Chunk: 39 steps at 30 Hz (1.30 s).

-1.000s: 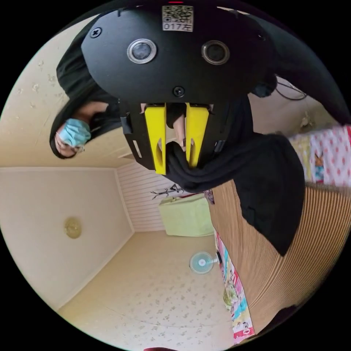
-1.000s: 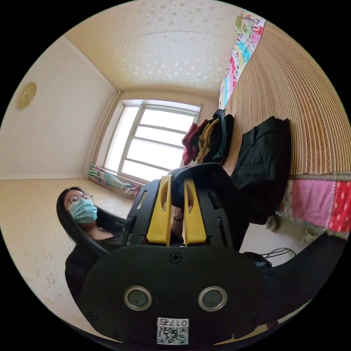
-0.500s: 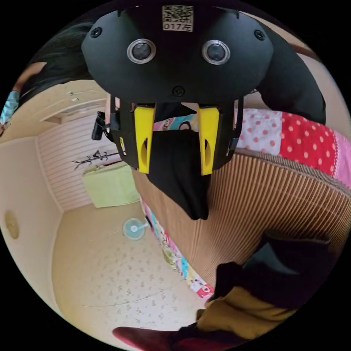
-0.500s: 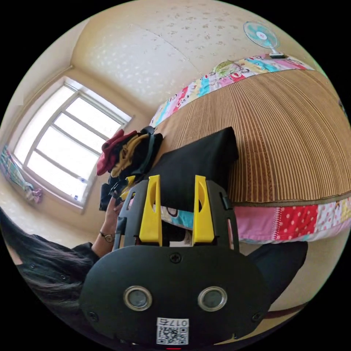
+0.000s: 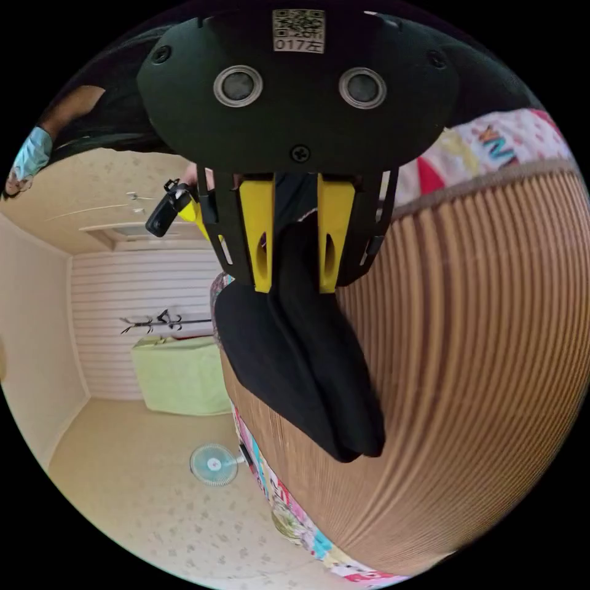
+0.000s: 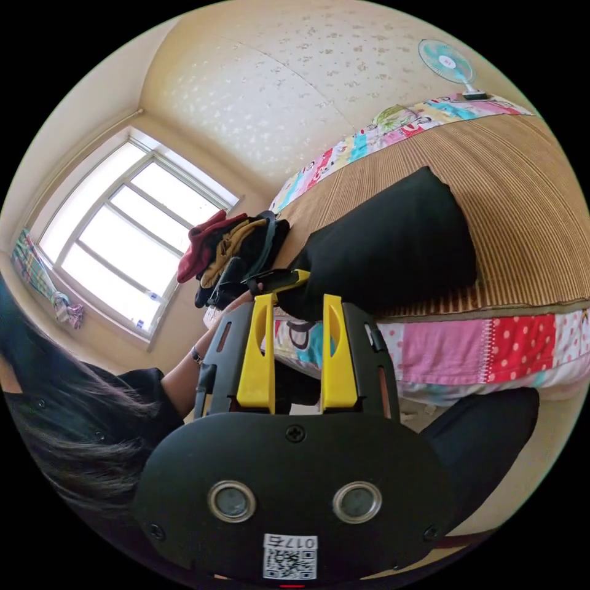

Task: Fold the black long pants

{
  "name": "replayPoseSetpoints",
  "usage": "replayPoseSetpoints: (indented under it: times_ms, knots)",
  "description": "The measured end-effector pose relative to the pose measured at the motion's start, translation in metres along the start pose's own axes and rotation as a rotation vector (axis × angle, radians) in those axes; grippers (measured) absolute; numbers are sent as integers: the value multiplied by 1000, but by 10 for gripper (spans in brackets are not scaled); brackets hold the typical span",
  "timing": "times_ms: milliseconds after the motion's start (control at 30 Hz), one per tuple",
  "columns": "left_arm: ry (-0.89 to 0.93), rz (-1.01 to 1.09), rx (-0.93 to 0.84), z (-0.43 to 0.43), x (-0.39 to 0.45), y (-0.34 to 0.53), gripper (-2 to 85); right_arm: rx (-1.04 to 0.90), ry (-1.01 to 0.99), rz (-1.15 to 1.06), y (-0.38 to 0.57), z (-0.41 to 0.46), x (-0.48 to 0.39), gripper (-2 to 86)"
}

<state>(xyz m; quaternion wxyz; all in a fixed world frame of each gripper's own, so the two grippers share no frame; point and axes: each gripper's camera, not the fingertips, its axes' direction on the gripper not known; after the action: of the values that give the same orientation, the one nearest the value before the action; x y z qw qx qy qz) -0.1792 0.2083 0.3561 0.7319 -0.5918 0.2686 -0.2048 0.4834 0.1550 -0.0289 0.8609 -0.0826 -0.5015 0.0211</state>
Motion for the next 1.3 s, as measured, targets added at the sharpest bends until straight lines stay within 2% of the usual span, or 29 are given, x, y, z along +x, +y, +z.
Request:
replayPoseSetpoints:
  times_ms: [200,367,467,533,700,767,900,933,1067,1100,1167,1267,1300]
  knots:
    - [-75,163,-138,159,81,-94,100,105,72,111,30,-77,39,120]
    - [-244,278,-173,307,168,-174,98,191,188,271,85,-164,73,120]
    - [-220,283,-197,390,199,-208,98,217,258,369,113,-198,89,120]
    - [-195,265,-200,433,215,-217,98,233,274,418,123,-209,95,120]
    - [-161,395,-180,509,246,-187,114,271,256,457,126,-210,96,116]
    - [-115,413,-193,512,228,-150,121,204,282,479,113,-195,95,107]
    - [-120,608,-324,486,207,-51,18,-3,412,529,86,-162,96,88]
    - [-111,617,-331,462,197,-11,11,-76,433,520,78,-151,95,77]
    - [-289,711,-226,351,153,143,-7,-203,462,442,57,-120,80,25]
    - [-348,695,-212,335,145,162,-7,-222,472,430,55,-115,77,21]
    - [-659,628,-135,269,118,227,-8,-326,516,381,43,-95,67,10]
    - [-1000,578,38,179,108,276,-4,-420,585,309,31,-70,54,6]
    - [-1048,557,79,160,108,280,-3,-430,597,299,29,-65,52,6]
